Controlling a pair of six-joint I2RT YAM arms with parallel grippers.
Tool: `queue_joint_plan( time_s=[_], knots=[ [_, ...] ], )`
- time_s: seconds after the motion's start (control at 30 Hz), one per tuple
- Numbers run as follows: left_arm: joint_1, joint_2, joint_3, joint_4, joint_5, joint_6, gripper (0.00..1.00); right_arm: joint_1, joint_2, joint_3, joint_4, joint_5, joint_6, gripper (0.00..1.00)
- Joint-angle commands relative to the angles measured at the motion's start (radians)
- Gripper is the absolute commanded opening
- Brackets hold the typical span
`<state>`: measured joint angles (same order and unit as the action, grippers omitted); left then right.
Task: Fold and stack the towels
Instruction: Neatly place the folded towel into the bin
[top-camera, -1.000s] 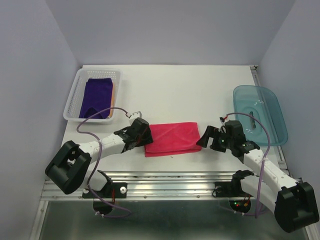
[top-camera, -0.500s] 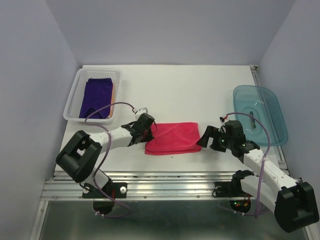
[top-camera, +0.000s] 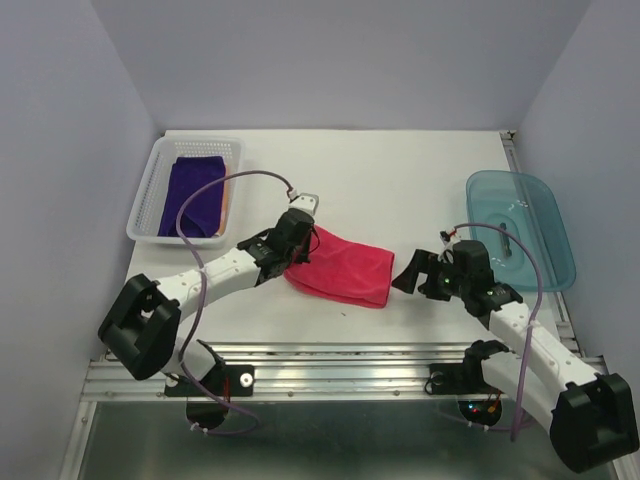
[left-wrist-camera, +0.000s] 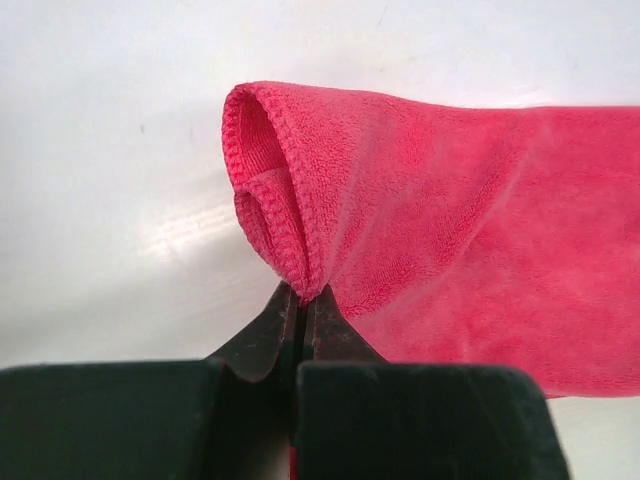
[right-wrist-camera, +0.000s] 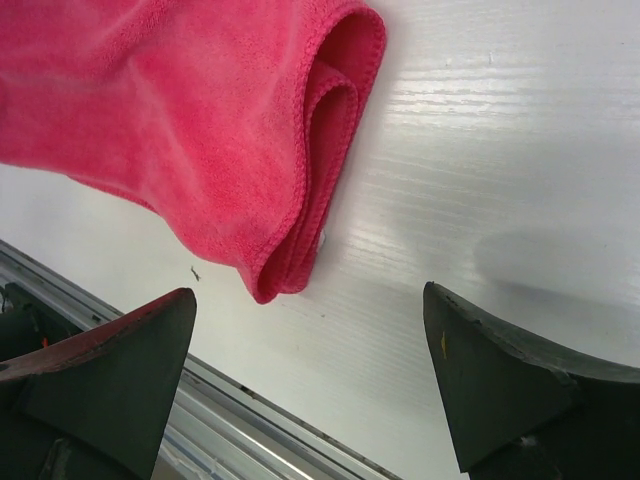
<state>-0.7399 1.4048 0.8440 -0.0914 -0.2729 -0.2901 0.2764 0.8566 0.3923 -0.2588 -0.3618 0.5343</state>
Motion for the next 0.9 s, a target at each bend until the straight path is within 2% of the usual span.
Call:
queue_joint_plan(
  time_s=[0.0, 0.2, 0.37, 0.53, 0.77, 0.87],
  knots=[
    [-0.004, -0.017, 0.056, 0.160, 0.030, 0.346, 0.00, 0.007, -0.025, 0.039, 0.063, -0.034, -0.013, 1.00],
    [-0.004, 0.155, 0.237, 0.093, -0.015, 0.580, 0.00, 0.006, -0.056, 0.029, 0.056, -0.012, -0.010, 1.00],
    [-0.004, 0.180, 0.293, 0.071, -0.065, 0.776, 0.00, 0.007, -0.062, 0.030, 0.052, 0.015, -0.008, 1.00],
    [-0.004, 0.166, 0.319, 0.085, -0.009, 0.997, 0.00, 0.006, -0.038, 0.040, 0.029, 0.061, -0.010, 1.00],
    [0.011, 0.215, 0.340, 0.085, 0.015, 1.218, 0.00, 0.006, -0.031, 0.042, -0.004, 0.107, -0.002, 1.00],
    [0.036, 0.238, 0.403, 0.049, 0.124, 1.278, 0.00, 0.006, -0.034, 0.049, -0.023, 0.164, 0.003, 1.00]
  ],
)
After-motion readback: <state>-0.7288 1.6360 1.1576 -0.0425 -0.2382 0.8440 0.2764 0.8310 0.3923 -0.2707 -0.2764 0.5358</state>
